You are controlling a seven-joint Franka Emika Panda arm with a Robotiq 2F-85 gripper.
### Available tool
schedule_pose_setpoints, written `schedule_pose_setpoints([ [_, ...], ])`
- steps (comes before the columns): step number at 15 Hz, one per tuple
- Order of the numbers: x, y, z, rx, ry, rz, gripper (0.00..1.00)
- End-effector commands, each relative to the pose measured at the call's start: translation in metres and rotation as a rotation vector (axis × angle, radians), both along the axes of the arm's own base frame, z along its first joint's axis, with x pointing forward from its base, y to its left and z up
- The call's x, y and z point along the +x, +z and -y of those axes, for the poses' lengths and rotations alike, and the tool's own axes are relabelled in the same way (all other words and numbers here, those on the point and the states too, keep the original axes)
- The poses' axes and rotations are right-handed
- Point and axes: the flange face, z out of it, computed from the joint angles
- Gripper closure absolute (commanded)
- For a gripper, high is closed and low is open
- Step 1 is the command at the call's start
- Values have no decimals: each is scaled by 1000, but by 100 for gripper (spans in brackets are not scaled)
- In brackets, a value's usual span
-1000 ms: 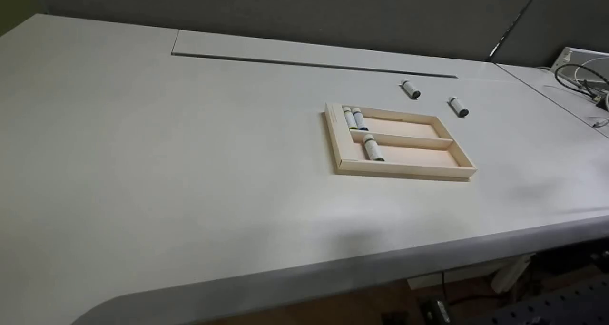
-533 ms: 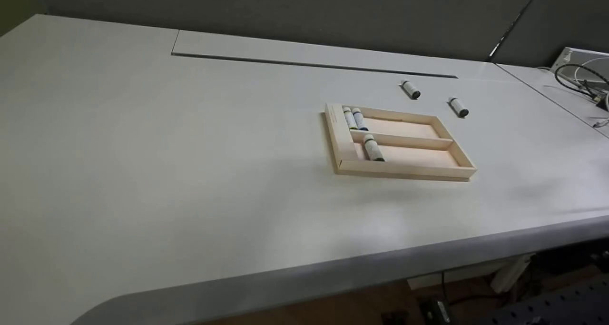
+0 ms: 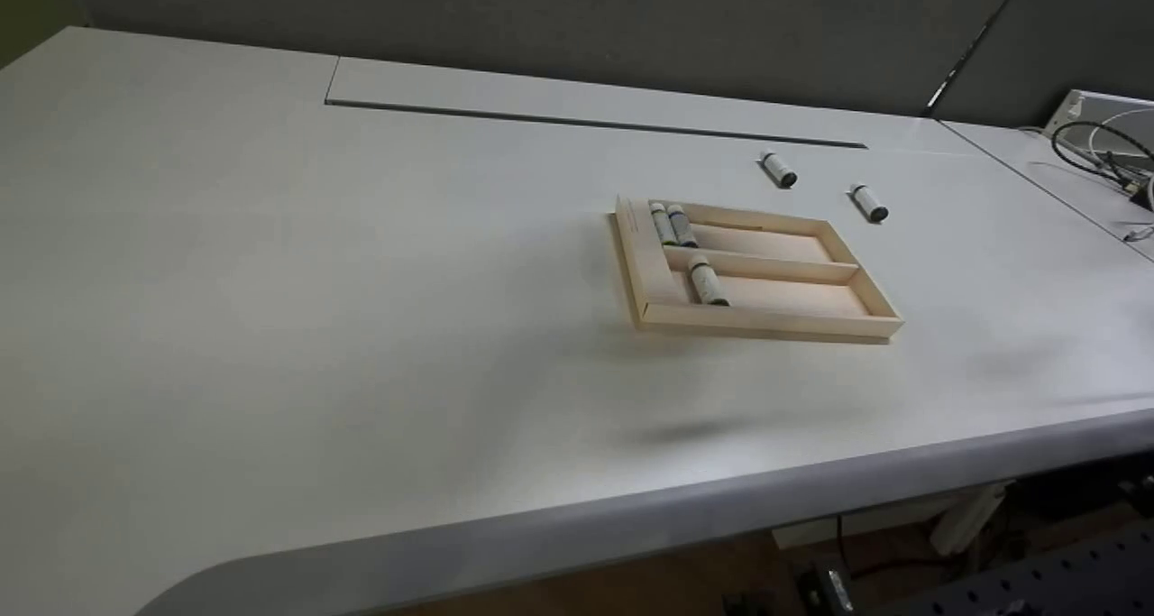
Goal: Get the table on the right of the table and put it in the upper half of the box
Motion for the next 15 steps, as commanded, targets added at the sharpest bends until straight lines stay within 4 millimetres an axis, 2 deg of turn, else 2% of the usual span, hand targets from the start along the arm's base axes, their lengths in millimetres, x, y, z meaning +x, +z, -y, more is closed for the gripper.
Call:
schedule_pose_setpoints([
  [1, 2, 1, 0, -1, -1, -2, 0],
  [5, 3, 4, -1, -1, 0, -3, 0],
  [9, 47, -3, 34, -31, -64, 27, 0],
  [12, 79, -12, 57, -39, -89, 162, 0],
  [15, 102, -43, 63, -56, -28, 183, 0],
])
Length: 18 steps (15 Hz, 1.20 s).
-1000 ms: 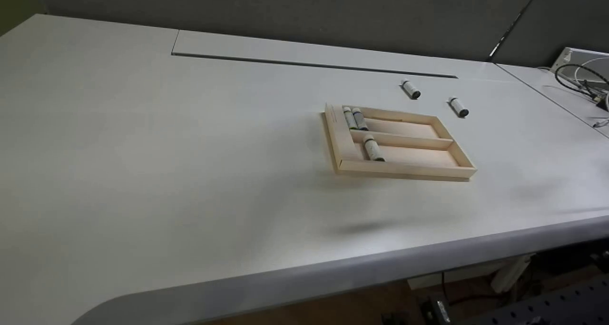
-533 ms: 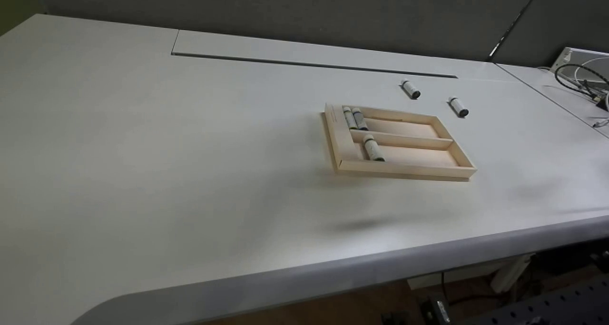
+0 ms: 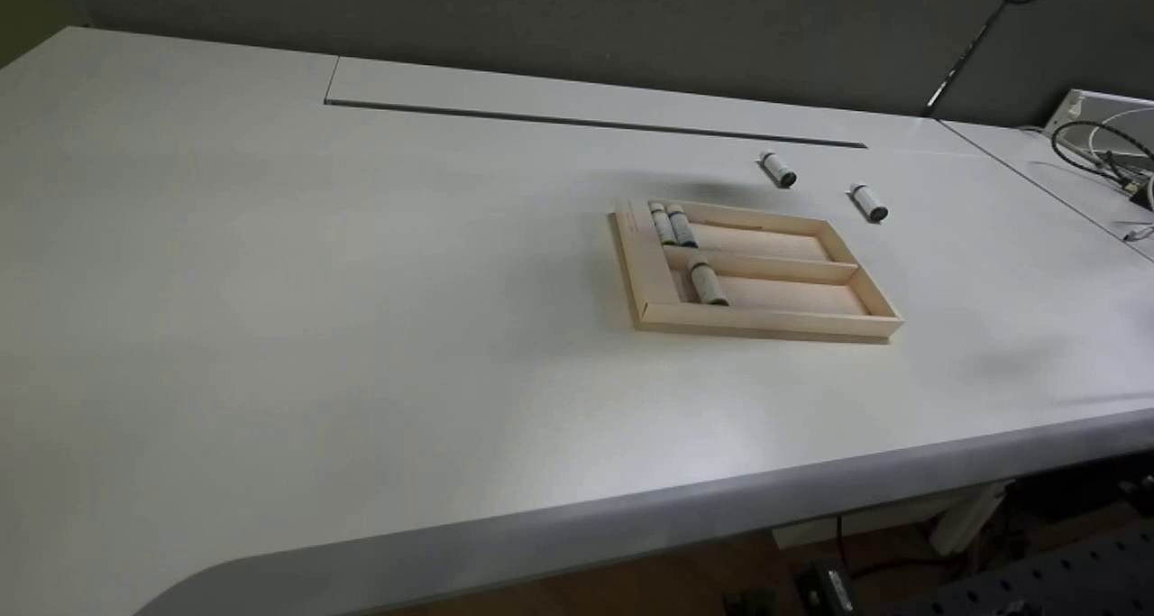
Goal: Get the table on the right of the table and put it in the upper half of the box
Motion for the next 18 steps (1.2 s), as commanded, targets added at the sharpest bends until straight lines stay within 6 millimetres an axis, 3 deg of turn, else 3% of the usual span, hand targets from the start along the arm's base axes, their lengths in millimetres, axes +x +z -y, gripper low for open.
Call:
schedule_pose_setpoints([
  [1, 29, -36, 1, -4, 87, -47, 0],
  [5, 34, -95, -2, -30, 154, -135, 0],
  [8, 35, -134, 8, -50, 108, -184, 0],
  [9, 26, -126, 0, -23, 135, -163, 0],
  [11, 25, -140, 3, -23, 135, -174, 0],
  [16, 26, -135, 0, -23, 138, -166, 0],
  [18, 28, -151, 8, -27, 112, -170, 0],
])
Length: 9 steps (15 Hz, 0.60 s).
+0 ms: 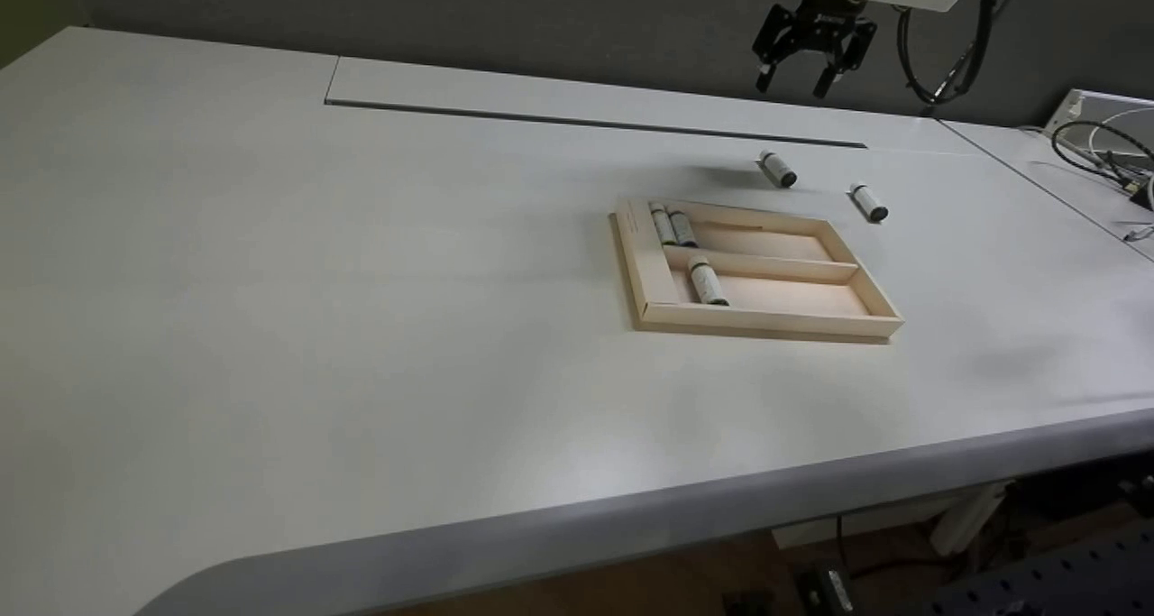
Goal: Get the table on the right of the table and put it in the upper half of the box
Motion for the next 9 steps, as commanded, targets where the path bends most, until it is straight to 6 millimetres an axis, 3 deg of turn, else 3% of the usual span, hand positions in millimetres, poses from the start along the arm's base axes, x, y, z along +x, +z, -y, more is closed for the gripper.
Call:
schedule_pose_setpoints([
  [1, 2, -23, 10, -15, -21, -12, 0],
  [5, -3, -59, 19, -29, -24, -68, 0],
  [7, -5, -74, 22, -26, -26, -66, 27],
  [9, -7, -85, 25, -28, -27, -59, 42],
])
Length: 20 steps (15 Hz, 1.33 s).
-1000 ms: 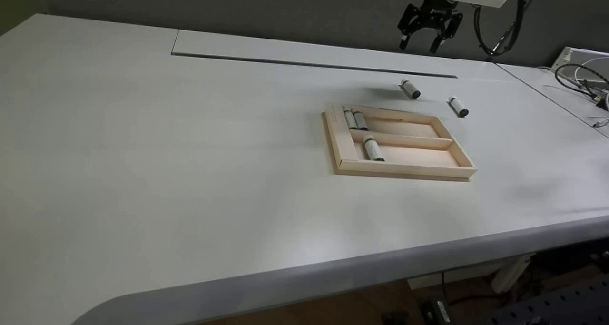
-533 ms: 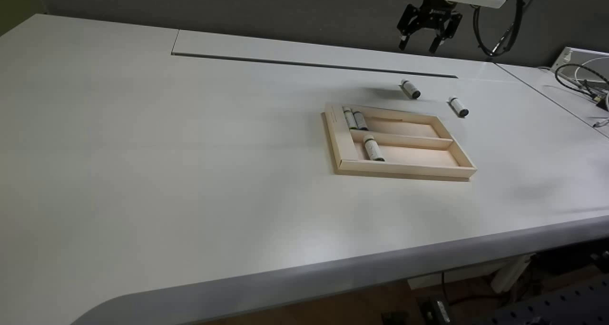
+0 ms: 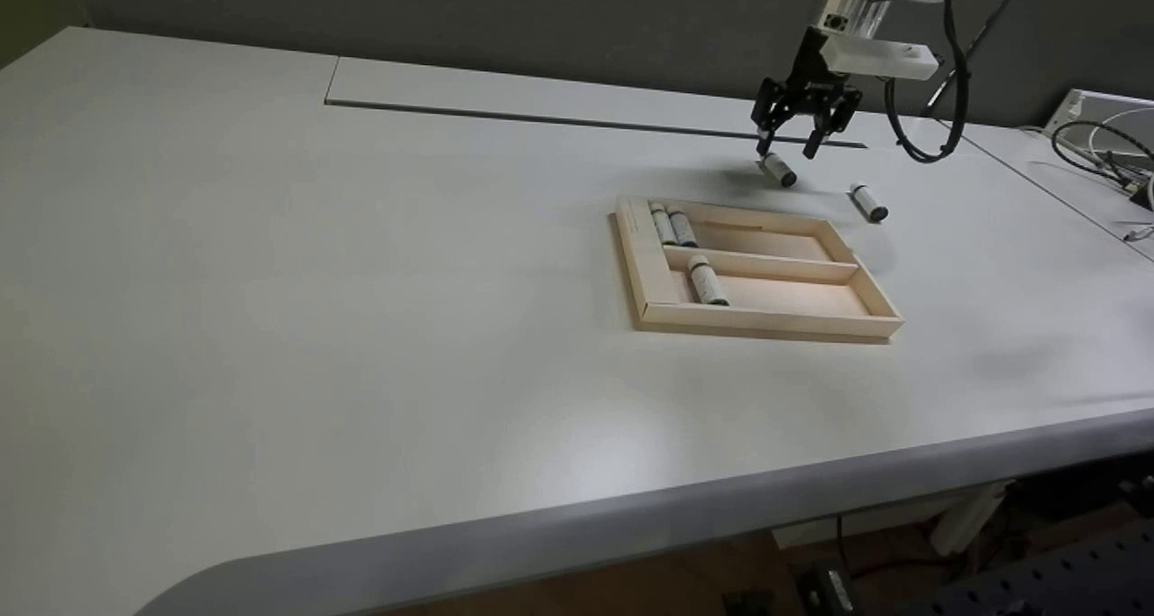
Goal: Get the table on the right of the table and put it in the upper half of the box
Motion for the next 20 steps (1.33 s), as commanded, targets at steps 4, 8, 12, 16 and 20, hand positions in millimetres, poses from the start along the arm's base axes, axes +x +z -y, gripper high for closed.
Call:
schedule_pose_setpoints([
  [4, 8, -16, 10, -15, -7, 35, 69],
  [8, 7, -13, 12, -8, -30, 21, 97],
  [12, -5, 5, -1, 26, -65, -73, 93],
  [16, -16, 28, -38, -13, -12, -58, 93],
  [20, -39, 48, -82, -50, 33, -37, 93],
])
